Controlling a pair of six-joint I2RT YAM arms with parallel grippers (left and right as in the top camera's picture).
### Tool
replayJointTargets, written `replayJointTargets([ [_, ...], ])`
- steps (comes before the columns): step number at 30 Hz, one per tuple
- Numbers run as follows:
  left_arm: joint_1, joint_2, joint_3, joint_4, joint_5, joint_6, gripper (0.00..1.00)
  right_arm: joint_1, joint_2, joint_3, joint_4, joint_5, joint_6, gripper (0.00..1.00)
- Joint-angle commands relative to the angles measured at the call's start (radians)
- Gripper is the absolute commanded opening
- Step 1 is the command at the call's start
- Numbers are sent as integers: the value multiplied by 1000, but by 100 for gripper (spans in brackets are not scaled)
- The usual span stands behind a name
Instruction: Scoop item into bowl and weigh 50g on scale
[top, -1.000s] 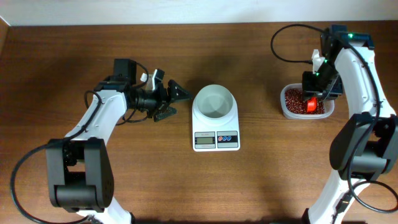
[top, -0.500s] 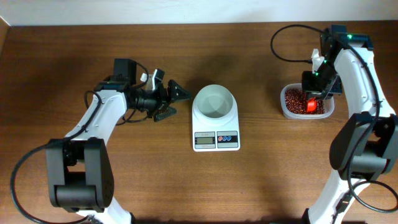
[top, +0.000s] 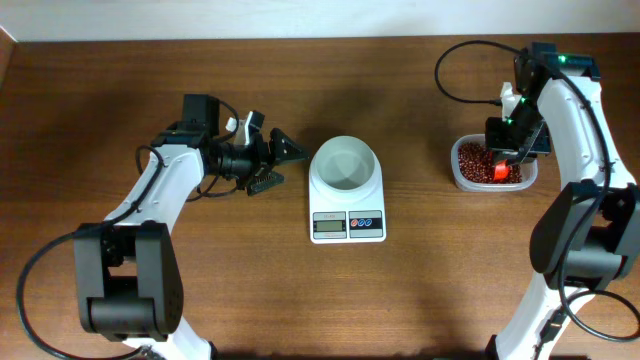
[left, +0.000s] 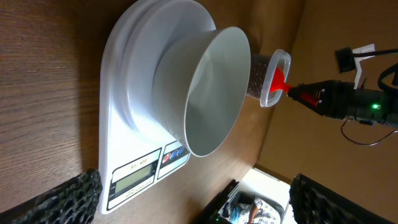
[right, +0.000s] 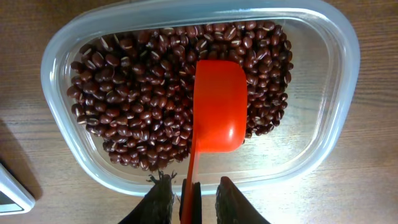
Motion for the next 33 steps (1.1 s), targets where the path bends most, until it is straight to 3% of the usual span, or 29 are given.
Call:
replayJointTargets([
  [1, 3, 5, 10, 2, -8, 20, 99, -5, -24, -7, -3, -5, 9, 30],
  [13, 2, 5, 10, 4, -33, 20, 99, 11, -103, -11, -9, 20, 60, 37],
  [19, 2, 5, 10, 4, -33, 20, 99, 36, -103, -145, 104, 107, 94, 40],
  [23, 3, 5, 10, 4, -33, 20, 99, 33, -103, -168, 165, 104, 83, 39],
  [26, 2, 5, 10, 4, -33, 20, 99, 33, -103, -168, 170, 99, 82, 26],
  [33, 2, 5, 10, 5, -34, 20, 99, 33, -103, -159, 170, 80, 63, 31],
])
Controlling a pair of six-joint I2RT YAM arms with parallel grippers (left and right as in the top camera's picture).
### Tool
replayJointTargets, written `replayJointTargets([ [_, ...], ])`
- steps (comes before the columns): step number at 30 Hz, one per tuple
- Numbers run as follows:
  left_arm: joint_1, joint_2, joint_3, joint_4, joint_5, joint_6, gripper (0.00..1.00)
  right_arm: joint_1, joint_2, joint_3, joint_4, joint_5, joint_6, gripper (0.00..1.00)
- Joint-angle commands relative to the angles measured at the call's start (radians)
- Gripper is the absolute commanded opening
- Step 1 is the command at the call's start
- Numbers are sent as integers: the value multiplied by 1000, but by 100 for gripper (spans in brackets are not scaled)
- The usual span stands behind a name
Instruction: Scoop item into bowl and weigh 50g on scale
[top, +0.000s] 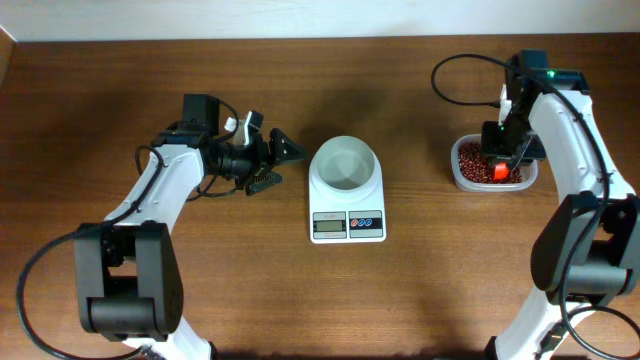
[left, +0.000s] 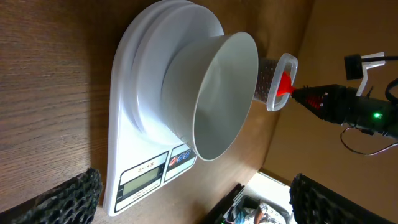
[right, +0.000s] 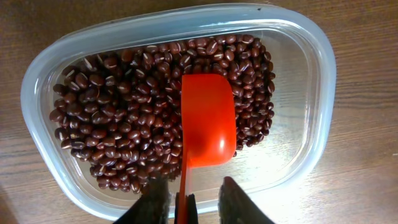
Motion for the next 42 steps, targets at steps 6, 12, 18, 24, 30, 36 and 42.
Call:
replayJointTargets([
  [6, 2, 5, 10, 5, -18, 20, 99, -3, -13, 51, -35, -9, -10, 32],
  [12, 2, 5, 10, 5, -18, 20, 99, -3, -13, 51, -43, -16, -9, 31],
  [18, 2, 5, 10, 5, -18, 20, 99, -3, -11, 47, -38, -16, -9, 30],
  [24, 2, 5, 10, 5, -18, 20, 99, -4, -6, 47, -38, -16, -10, 10],
  [30, 3, 5, 10, -2, -18, 20, 99, -4, -6, 47, -25, -15, -10, 4],
  [36, 3, 5, 10, -2, -18, 19, 50, -4, -6, 47, -22, -16, -10, 4],
  [42, 2, -18, 26, -38, -111, 20, 0, -4, -6, 47, -24, -16, -10, 4],
])
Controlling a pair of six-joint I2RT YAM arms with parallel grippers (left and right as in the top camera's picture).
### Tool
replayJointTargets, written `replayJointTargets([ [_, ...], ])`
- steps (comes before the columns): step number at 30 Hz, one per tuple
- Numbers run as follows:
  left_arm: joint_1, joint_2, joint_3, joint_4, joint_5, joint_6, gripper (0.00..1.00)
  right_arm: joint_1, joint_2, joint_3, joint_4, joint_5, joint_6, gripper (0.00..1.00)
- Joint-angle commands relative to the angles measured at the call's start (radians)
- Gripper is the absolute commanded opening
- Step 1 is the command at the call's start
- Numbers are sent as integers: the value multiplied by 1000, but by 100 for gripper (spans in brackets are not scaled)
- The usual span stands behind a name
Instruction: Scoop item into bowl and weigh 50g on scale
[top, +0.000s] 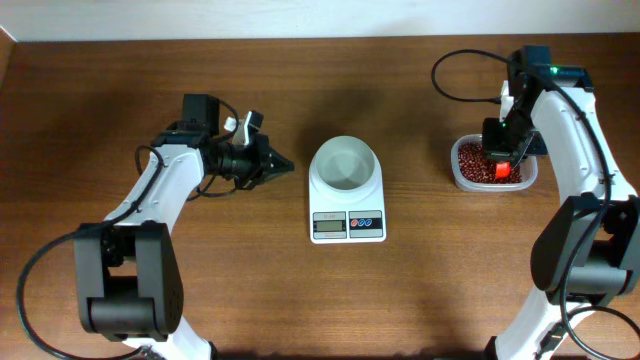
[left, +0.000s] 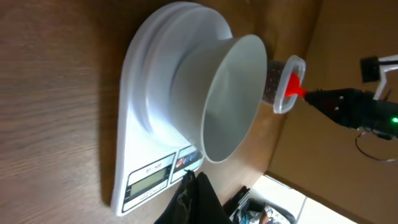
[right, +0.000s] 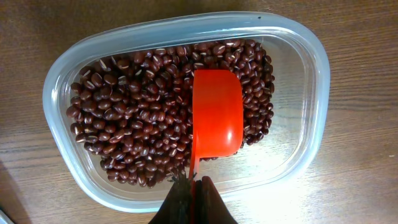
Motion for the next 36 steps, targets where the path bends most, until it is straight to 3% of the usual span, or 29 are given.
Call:
replayJointTargets([
  [1, 2, -45, 29, -57, -139, 31, 0, -3, -6, 12, -1, -2, -3, 4],
  [5, 2, -199, 29, -93, -253, 118, 0, -3, -6, 12, -1, -2, -3, 5],
  [7, 2, -274, 29, -93, -308, 118, 0, -3, -6, 12, 0, -2, -3, 13],
  [14, -19, -319, 29, -138, -356, 107, 0, -3, -5, 12, 0, -2, -3, 19],
  [17, -87, -319, 29, -158, -464, 106, 0, -4, -5, 12, 0, -2, -3, 4],
  [23, -233, -319, 29, -157, -691, 106, 0, -5, -5, 12, 4, -2, -3, 4],
  [36, -589, -236, 29, -39, -803, 106, 0, -4, -5, 12, 3, -2, -3, 22],
])
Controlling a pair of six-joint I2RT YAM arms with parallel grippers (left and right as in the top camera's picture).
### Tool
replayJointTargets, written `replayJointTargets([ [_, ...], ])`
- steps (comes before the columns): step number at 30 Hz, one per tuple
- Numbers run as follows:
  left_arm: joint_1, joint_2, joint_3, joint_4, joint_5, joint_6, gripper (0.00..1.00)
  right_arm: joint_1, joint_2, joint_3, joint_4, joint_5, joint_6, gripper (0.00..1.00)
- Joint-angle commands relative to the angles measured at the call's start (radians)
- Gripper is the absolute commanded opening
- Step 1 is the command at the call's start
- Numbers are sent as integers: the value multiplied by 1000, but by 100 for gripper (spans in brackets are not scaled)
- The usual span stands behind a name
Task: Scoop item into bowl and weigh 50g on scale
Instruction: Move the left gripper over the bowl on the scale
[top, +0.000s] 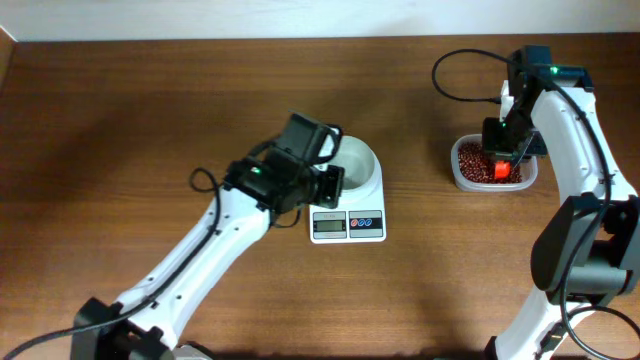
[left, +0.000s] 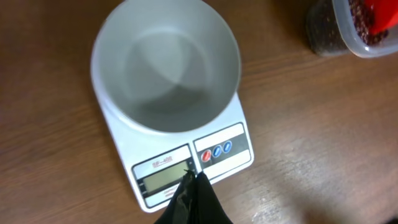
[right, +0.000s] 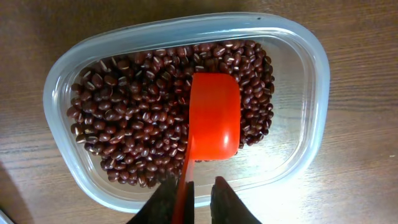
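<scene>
A white bowl (top: 345, 165) (left: 166, 68) stands empty on the white scale (top: 348, 225) (left: 224, 149). My left gripper (top: 328, 190) (left: 194, 176) is shut with nothing in it, its tip pointing down at the scale's front panel between display and buttons. A clear tub of red beans (top: 478, 165) (right: 124, 124) (left: 354, 31) sits at the right. A red scoop (right: 214, 124) (top: 500, 172) lies on the beans. My right gripper (right: 194, 184) (top: 500, 150) is open around the scoop's handle, which rests against the left finger.
The wooden table (top: 150, 80) runs wide to the left of the scale. A black cable (top: 460, 95) loops behind the tub by the right arm. The pale back edge (top: 300, 20) borders the table.
My left arm has moved from the left of the scale to above its front panel, still shut. The right gripper, shut on the scoop handle before, now stands open around it.
At first my left gripper lay open left of the scale, and the right fingers stood apart around the scoop handle in the tub. Then both grippers were shut, the right on the handle. Now the left points at the scale's panel and the right is open again.
</scene>
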Motion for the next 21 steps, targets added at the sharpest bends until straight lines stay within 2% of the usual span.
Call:
replayJointTargets([
  [1, -94, 60, 14, 19, -62, 12, 0, -4, -5, 12, 3, -2, -4, 27],
  [2, -119, 79, 14, 27, -62, 12, 0, -3, -5, 12, 3, -2, -4, 37],
  [5, -171, 132, 14, 69, -100, 13, 0, -3, -5, 12, 3, -2, -4, 59],
  [7, -196, 168, 14, 101, -165, 13, 0, -3, -5, 12, 3, -2, -4, 90],
  [8, -209, 190, 14, 120, -170, 24, 0, -3, -5, 12, 3, -2, -4, 99],
  [14, -245, 285, 14, 169, -174, 65, 0, -3, -5, 12, 3, -2, -3, 99],
  [21, -246, 289, 14, 176, -182, 65, 0, -4, -5, 12, 3, -2, -4, 99],
])
